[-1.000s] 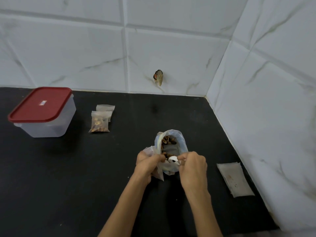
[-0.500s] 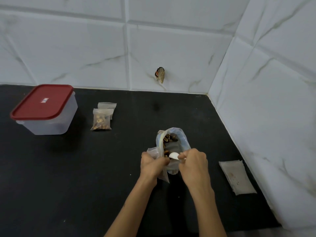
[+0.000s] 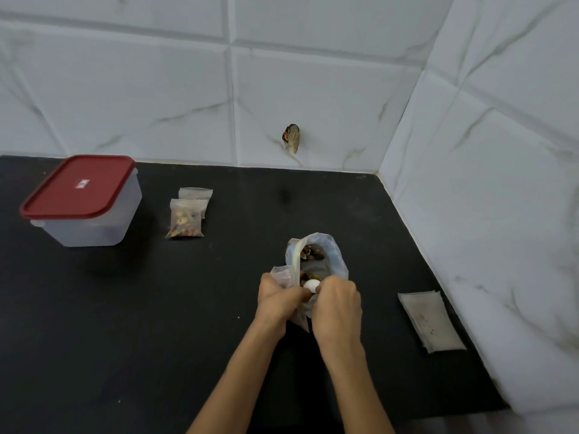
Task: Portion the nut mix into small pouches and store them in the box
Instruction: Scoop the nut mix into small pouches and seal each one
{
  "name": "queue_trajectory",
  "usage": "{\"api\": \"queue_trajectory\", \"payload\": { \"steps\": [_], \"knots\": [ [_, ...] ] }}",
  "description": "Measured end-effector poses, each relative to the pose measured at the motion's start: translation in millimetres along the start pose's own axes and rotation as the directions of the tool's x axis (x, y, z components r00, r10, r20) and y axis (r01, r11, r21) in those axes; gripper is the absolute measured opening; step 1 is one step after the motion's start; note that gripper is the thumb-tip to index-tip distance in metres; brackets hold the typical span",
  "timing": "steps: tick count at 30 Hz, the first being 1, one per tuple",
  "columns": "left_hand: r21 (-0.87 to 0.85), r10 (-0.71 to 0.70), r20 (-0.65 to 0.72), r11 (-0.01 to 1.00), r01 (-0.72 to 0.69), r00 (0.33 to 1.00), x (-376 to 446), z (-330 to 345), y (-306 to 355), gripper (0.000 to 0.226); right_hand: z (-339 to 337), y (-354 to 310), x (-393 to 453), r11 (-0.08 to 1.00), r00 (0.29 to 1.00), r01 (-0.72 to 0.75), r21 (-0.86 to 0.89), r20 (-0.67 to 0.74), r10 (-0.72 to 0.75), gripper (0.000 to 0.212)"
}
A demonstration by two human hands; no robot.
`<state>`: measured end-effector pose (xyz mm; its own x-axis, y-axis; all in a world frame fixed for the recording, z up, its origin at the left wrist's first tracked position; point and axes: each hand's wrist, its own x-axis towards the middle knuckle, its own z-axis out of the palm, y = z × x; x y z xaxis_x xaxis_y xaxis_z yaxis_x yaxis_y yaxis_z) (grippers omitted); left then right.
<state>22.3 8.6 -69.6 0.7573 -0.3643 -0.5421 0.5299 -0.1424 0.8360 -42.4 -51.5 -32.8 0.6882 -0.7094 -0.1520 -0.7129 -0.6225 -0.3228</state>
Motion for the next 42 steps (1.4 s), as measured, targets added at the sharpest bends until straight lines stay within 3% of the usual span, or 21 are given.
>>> {"api": "queue_trajectory", "payload": {
  "steps": [4,8,11,16,18,21,26,30,36,38,40,42],
  "knots": [
    [-0.009,0.003,0.016,1.0,-0.003,1.0,4.3,-1.0,0.2,0.077,6.3,5.4,9.1,0.998,1.0,0.012,0.066,0.001,-0.012,0.021],
    [-0.036,-0.022,0.001,0.999,0.022,1.0,5.3,-6.7,0.4,0.057,-12.2,22.7,15.9,0.969,0.998,-0.012,0.246,-0.053,0.026,0.022],
    [-0.083,-0.015,0.018,0.996,0.017,1.0,8.6,-9.3,0.5,0.081,-23.5,25.3,26.9,0.954,0.983,0.008,0.299,-0.179,0.048,0.022],
    [-0.082,-0.033,-0.003,0.996,0.032,0.999,11.6,-10.6,-0.5,0.08,-6.2,20.1,45.6,0.963,0.992,-0.043,0.266,-0.106,0.073,0.022],
    [-0.071,-0.044,-0.008,0.997,0.043,0.999,10.2,-10.6,1.6,0.068,-1.3,18.5,48.3,0.96,0.995,-0.023,0.279,-0.091,0.051,0.02],
    [-0.092,-0.03,0.005,0.995,0.031,1.0,6.6,-11.8,3.9,0.018,2.7,16.7,55.2,0.938,0.999,-0.034,0.346,-0.02,0.044,0.019],
    [-0.094,0.065,0.083,0.994,-0.058,0.994,1.8,-14.8,5.0,0.025,9.5,24.3,66.4,0.884,0.978,-0.207,0.419,0.089,0.186,0.011],
    [-0.041,0.122,0.138,0.992,-0.117,0.983,3.5,-13.6,2.9,0.033,10.2,31.3,69.0,0.778,0.942,-0.335,0.532,0.177,0.284,0.011],
    [0.056,0.091,0.105,0.994,-0.097,0.99,5.8,-9.9,3.9,0.06,10.8,44.7,60.0,0.431,0.892,-0.438,0.789,0.324,0.314,0.015],
    [0.109,0.098,0.055,0.989,-0.103,0.994,4.2,-9.2,4.1,0.056,8.2,46.0,58.1,0.35,0.883,-0.453,0.82,0.358,0.304,0.016],
    [0.178,0.124,0.004,0.976,-0.123,0.992,2.4,-9.8,6.6,0.05,5.7,44.7,57.3,0.308,0.883,-0.452,0.837,0.371,0.287,0.016],
    [0.228,0.158,-0.007,0.962,-0.152,0.987,1.0,-10.6,10.6,0.054,5.3,42.3,56.3,0.339,0.894,-0.433,0.835,0.351,0.278,0.016]
  ]
}}
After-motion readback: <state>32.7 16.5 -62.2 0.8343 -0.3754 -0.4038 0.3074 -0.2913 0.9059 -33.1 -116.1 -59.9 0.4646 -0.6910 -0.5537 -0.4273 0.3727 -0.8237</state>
